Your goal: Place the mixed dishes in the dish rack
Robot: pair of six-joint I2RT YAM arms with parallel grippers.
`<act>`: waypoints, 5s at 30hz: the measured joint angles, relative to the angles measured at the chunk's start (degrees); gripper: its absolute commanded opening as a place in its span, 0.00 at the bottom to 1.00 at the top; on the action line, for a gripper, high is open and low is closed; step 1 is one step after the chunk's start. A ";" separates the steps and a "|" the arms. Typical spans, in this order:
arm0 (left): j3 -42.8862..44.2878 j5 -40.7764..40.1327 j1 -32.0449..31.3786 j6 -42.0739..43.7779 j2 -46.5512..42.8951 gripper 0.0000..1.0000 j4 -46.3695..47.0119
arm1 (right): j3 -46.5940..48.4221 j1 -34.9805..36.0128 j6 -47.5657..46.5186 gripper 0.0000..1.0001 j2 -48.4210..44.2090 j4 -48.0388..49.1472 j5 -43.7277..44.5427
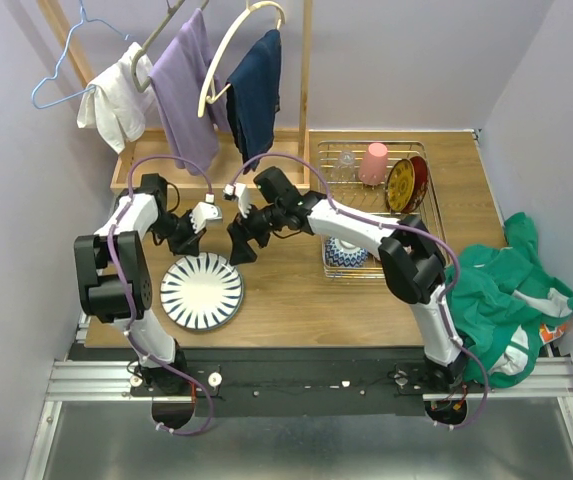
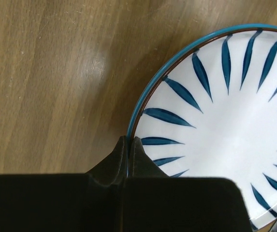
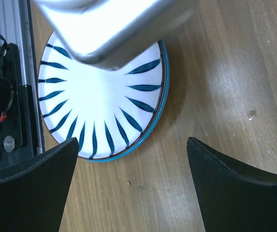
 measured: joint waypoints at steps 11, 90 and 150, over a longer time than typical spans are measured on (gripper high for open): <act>1.20 0.59 -0.09 -5.29 4.63 0.37 2.34 | -1.22 2.34 2.12 1.00 5.73 7.30 4.55; -2.21 8.68 16.83 -22.03 -6.03 0.66 5.62 | -6.58 7.15 -1.73 0.00 -0.28 9.16 27.23; 8.04 19.41 8.22 0.48 2.51 0.02 -21.09 | -0.74 5.92 -3.93 0.14 -0.66 -1.64 1.75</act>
